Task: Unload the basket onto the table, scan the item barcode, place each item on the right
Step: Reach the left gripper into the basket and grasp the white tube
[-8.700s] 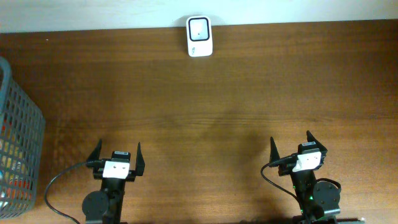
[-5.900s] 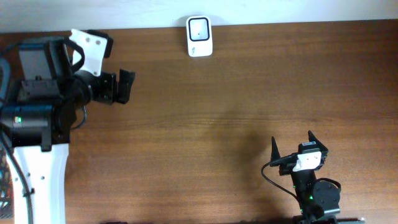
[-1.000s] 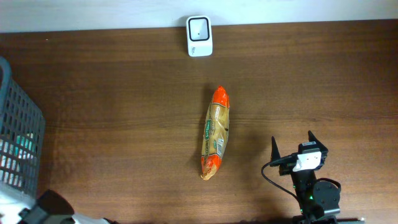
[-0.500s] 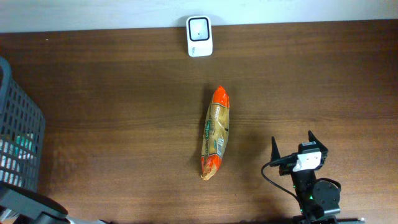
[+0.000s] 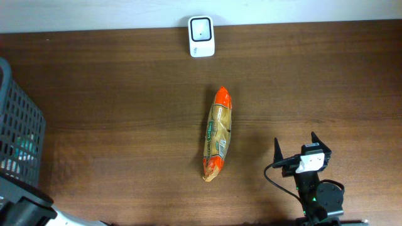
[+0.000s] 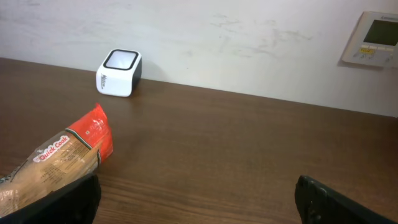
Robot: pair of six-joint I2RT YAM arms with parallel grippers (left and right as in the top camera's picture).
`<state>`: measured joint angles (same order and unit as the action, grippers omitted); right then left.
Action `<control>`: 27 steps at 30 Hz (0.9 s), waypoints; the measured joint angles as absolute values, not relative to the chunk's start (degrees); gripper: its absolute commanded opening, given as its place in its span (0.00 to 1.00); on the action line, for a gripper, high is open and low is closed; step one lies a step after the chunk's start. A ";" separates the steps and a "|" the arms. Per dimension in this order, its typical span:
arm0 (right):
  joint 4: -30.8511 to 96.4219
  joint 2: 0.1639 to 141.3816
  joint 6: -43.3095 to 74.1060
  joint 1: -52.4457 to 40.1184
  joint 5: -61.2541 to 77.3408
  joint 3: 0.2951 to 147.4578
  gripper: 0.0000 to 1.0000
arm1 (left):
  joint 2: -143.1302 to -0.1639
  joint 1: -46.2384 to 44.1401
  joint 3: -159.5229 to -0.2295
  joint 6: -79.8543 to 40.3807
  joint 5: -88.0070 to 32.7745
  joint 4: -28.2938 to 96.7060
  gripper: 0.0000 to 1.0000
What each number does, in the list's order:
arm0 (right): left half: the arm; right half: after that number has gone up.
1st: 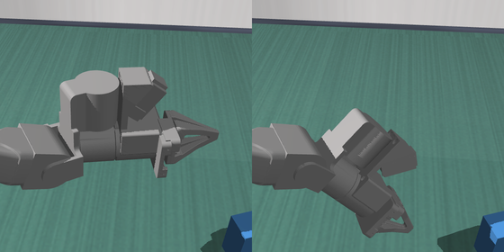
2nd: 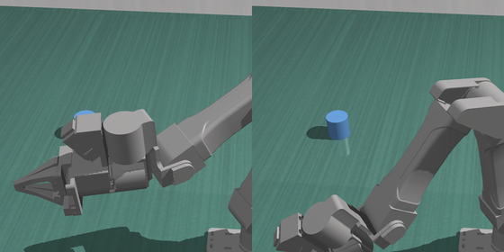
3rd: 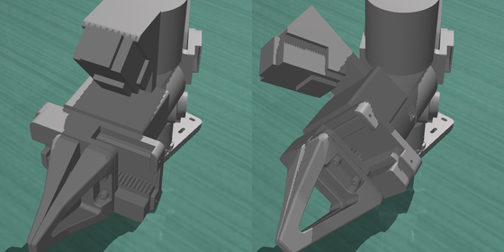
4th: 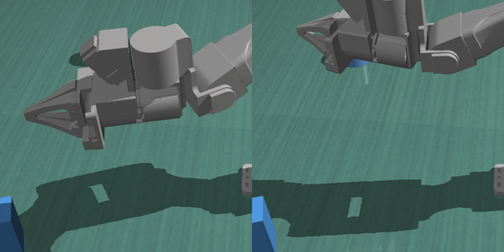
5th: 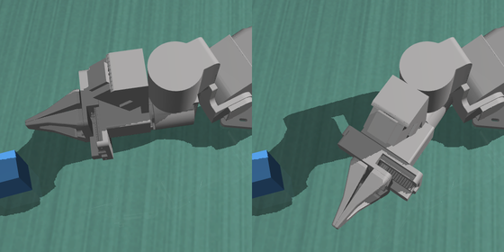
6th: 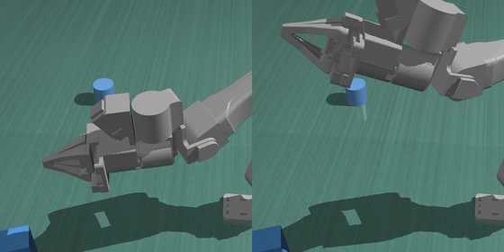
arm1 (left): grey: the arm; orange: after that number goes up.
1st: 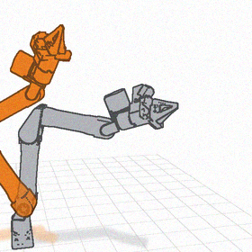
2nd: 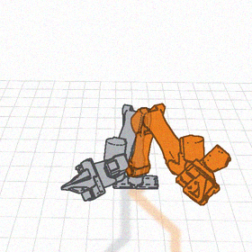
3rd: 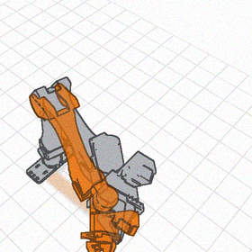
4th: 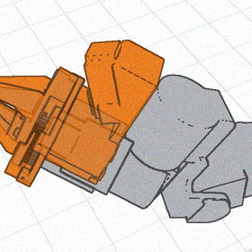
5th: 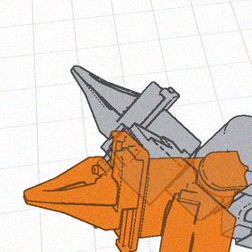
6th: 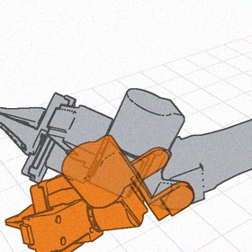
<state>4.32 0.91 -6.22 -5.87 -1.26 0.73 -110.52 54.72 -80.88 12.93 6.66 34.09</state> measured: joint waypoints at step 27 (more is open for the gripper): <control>4.32 0.91 -6.22 -5.87 -1.26 0.73 0.98 | -86.00 44.01 -113.69 -2.37 -12.47 40.97 0.00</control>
